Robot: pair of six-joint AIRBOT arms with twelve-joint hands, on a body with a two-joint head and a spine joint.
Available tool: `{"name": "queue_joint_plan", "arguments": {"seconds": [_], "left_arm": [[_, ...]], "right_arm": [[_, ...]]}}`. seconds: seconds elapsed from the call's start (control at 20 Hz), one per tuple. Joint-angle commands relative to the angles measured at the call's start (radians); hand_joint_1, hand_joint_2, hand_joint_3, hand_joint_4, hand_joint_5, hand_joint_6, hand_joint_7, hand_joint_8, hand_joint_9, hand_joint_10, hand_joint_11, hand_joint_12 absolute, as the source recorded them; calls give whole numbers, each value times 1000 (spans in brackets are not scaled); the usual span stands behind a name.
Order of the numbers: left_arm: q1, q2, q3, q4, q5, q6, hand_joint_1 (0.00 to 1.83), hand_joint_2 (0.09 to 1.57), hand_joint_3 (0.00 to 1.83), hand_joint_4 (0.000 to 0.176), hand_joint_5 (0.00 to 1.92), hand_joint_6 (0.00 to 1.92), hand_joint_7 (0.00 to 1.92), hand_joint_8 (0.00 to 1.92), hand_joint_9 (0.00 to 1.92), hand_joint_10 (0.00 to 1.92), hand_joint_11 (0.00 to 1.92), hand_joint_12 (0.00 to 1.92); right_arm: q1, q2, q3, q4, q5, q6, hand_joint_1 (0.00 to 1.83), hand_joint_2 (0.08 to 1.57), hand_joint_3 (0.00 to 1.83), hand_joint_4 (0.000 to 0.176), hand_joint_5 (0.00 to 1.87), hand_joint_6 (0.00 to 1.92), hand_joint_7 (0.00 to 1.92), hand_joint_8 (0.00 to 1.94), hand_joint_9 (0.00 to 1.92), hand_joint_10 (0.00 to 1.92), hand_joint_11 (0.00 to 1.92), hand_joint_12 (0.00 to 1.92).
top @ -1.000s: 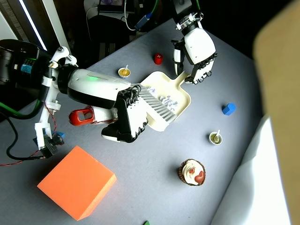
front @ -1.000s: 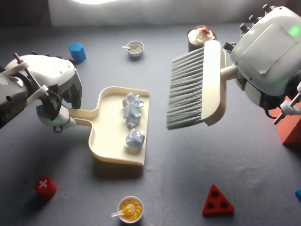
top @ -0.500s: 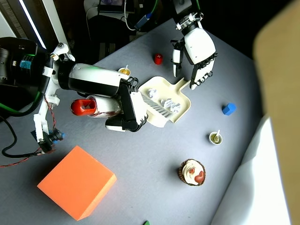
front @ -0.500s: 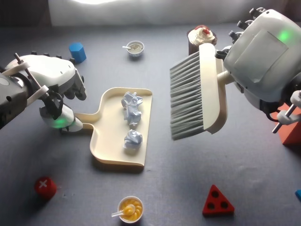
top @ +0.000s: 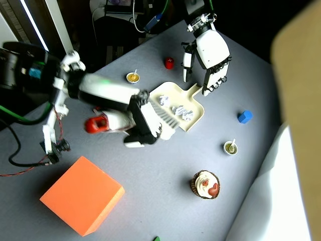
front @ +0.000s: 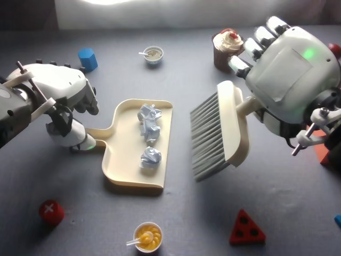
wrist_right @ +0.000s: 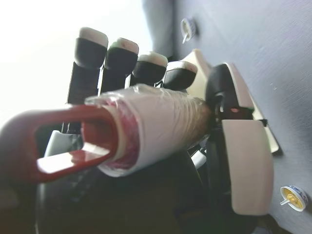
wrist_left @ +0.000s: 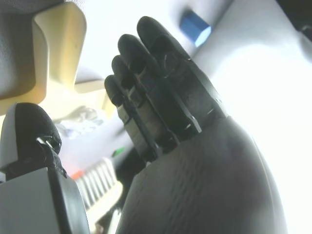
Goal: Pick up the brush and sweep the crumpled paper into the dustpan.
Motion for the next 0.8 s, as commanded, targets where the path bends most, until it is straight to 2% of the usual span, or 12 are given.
{"name": "queue_joint_plan", "arguments": {"seconds": [0.0,0.05,0.1,0.15,0.2,0.25,0.3,0.4,0.45,0.5,0.6,0.75], "left_arm": [[-5,11,1,38,-61,1,999,966,0,0,869,7,883,6,896,5,763,112],[-5,11,1,38,-62,1,989,971,2,0,859,2,869,1,883,1,759,110],[-5,11,1,38,-62,1,987,973,2,0,857,1,866,0,880,0,759,110],[-5,10,1,38,-63,1,1000,961,0,0,864,4,866,0,877,0,778,118],[-5,10,1,38,-63,1,992,961,0,0,864,3,863,0,881,1,777,118],[-4,10,1,38,-63,1,1003,958,0,0,869,4,869,2,884,3,784,122],[-4,10,1,38,-62,1,1003,960,0,0,866,3,875,4,898,8,798,128],[-3,10,1,38,-62,1,987,959,0,0,870,4,879,5,900,6,778,120],[-3,10,1,38,-63,1,993,952,0,0,877,7,883,6,901,6,779,120],[-3,10,2,38,-63,1,994,954,0,0,875,5,888,7,898,4,773,118],[-3,10,2,38,-61,1,985,950,0,0,882,7,890,6,888,0,761,113],[-3,10,5,38,-56,1,974,959,1,0,880,3,886,2,878,0,749,110]], "right_arm": [[9,-4,4,-62,115,-5,425,1123,0,0,357,1596,361,1920,407,1921,503,1921],[8,-16,14,-62,115,-5,411,1121,0,0,376,1451,340,1875,389,1921,494,1921],[4,-25,22,-62,115,-5,406,1121,0,0,386,1406,334,1861,385,1921,492,1921],[1,-29,27,-62,115,-5,402,1109,0,0,386,1013,338,1511,335,1820,401,1921],[-3,-33,33,-66,114,-5,403,1084,0,0,495,637,385,1222,320,1639,282,1921],[-10,-36,40,-74,113,-5,375,1091,0,0,585,353,432,961,298,1424,167,1839],[-17,-39,46,-77,113,-5,352,1107,1,0,597,134,512,605,361,1091,135,1705],[-21,-39,46,-76,113,-5,311,1148,2,0,528,7,597,125,486,479,117,1420],[-21,-36,42,-76,113,-5,319,1161,2,0,502,1,615,39,553,250,138,1322],[-21,-26,35,-77,113,-5,307,1179,2,0,435,0,573,7,541,114,109,1217],[-23,-13,23,-77,113,-5,169,1177,0,0,332,0,482,0,463,11,28,966],[-31,1,8,-76,113,-5,89,1079,1,0,218,0,324,1,297,0,85,443]]}}
